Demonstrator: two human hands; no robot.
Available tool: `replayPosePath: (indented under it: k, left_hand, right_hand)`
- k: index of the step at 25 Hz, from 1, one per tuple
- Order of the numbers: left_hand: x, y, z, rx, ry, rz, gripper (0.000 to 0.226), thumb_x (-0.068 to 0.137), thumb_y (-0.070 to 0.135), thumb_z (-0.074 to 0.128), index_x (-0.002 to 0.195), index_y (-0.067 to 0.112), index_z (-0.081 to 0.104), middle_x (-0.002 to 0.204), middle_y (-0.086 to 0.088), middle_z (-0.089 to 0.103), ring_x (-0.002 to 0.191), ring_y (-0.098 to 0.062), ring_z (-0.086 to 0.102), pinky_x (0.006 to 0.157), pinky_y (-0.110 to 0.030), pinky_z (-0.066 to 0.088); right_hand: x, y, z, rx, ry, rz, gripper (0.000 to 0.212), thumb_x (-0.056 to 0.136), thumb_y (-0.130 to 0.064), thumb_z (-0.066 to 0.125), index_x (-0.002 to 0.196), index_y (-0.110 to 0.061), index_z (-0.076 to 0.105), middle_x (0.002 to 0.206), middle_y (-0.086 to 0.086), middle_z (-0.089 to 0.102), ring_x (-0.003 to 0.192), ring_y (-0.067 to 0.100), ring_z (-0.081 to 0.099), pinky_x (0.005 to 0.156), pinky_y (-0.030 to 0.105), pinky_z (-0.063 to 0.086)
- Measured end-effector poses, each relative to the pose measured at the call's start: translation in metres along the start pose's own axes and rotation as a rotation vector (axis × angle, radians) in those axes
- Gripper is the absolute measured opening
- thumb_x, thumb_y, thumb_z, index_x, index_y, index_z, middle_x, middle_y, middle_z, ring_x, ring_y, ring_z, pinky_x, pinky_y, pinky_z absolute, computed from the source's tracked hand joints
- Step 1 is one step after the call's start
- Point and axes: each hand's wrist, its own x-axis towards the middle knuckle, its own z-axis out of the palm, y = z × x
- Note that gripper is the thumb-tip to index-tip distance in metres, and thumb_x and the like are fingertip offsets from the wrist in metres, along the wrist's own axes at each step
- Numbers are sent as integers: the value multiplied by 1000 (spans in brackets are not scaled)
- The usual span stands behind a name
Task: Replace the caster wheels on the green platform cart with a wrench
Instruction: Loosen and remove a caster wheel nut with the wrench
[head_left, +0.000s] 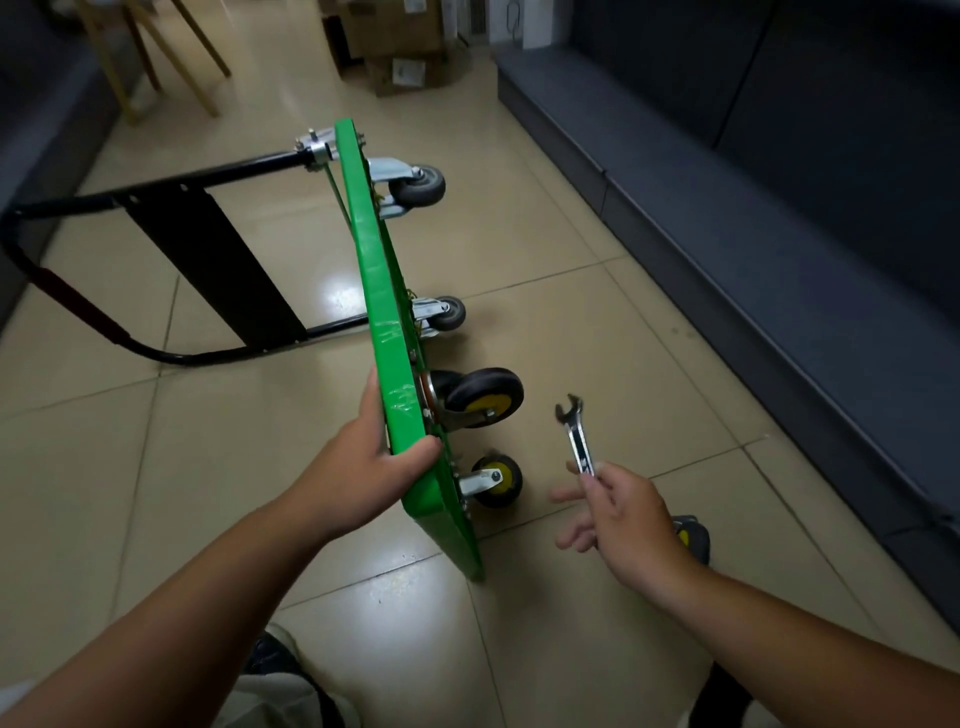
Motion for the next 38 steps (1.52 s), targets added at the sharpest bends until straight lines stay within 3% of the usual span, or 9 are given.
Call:
replayPosePath:
  k: [4, 7, 11, 15, 20, 25, 29, 34, 38]
  left_hand:
    - [-9, 6, 2, -18, 23, -2, 100, 70, 56, 65, 157, 37, 19, 129, 10, 62, 105, -3, 68, 86, -29, 60]
    - [-24, 8, 8, -18, 24, -19, 87, 87, 36, 71, 157, 37, 20, 126, 11, 63, 101, -4, 70, 82, -29, 62]
    - [-47, 6, 17, -34, -5, -25, 86, 82, 38, 67, 156, 37, 23, 119, 18, 64, 97, -1, 71, 78, -28, 62]
    - [-57, 11, 23, -45, -18, -21, 90, 78, 45, 65, 156, 44, 20, 117, 24, 64, 95, -4, 72, 78, -34, 63]
    - [-52, 15, 30, -40, -2, -5, 97, 69, 65, 64, 154, 48, 21, 111, 30, 66, 92, -8, 73, 78, -39, 63]
    - [-48, 23, 36, 68, -5, -39, 111, 61, 93, 54, 154, 53, 9, 133, 33, 54, 97, 22, 56, 91, -40, 59]
    - [-40, 21, 37, 197, 8, -87, 117, 57, 101, 39, 154, 52, -5, 153, 18, 44, 121, -6, 58, 100, -45, 53]
    - [-34, 22, 35, 169, 34, -88, 112, 60, 101, 33, 155, 51, 2, 146, 21, 48, 113, -2, 53, 103, -46, 50]
    - [-30, 20, 35, 101, 72, -111, 101, 66, 91, 34, 156, 51, 8, 145, 17, 51, 110, -5, 56, 106, -54, 47]
  right_hand:
    - [-55, -35, 3, 120, -113, -6, 25, 106, -19, 45, 103, -11, 68, 81, 2, 73, 50, 17, 50, 51, 25, 39]
    - [-73, -46, 3, 238, -135, 37, 29, 106, -26, 46, 103, -19, 74, 72, 4, 65, 50, 15, 45, 51, 22, 36]
    - [-78, -46, -2, 240, -136, 40, 17, 101, -20, 57, 101, -13, 73, 69, 2, 62, 51, 17, 49, 50, 25, 37]
    - [-82, -50, -4, 305, -150, 101, 7, 98, -8, 61, 99, -1, 61, 71, 13, 65, 49, 31, 63, 42, 27, 46]
    - [-76, -52, -4, 177, -157, 84, 4, 99, -5, 57, 99, -2, 54, 75, 13, 72, 42, 28, 58, 36, 21, 34]
    - [-65, -51, 0, 48, -122, 24, 13, 100, -15, 57, 87, -14, 58, 70, 6, 69, 38, 21, 49, 42, 22, 36]
    - [-57, -51, 4, -114, -103, -87, 31, 101, -28, 54, 73, -28, 67, 54, -9, 58, 44, 2, 47, 49, 22, 36]
    - [-57, -50, 3, -232, -81, -136, 13, 99, -26, 58, 87, -28, 62, 77, -12, 69, 50, 12, 65, 47, 18, 44]
    - [-57, -46, 9, -295, -65, -215, 15, 99, -20, 58, 92, -31, 64, 84, -14, 72, 65, 2, 66, 54, 14, 47]
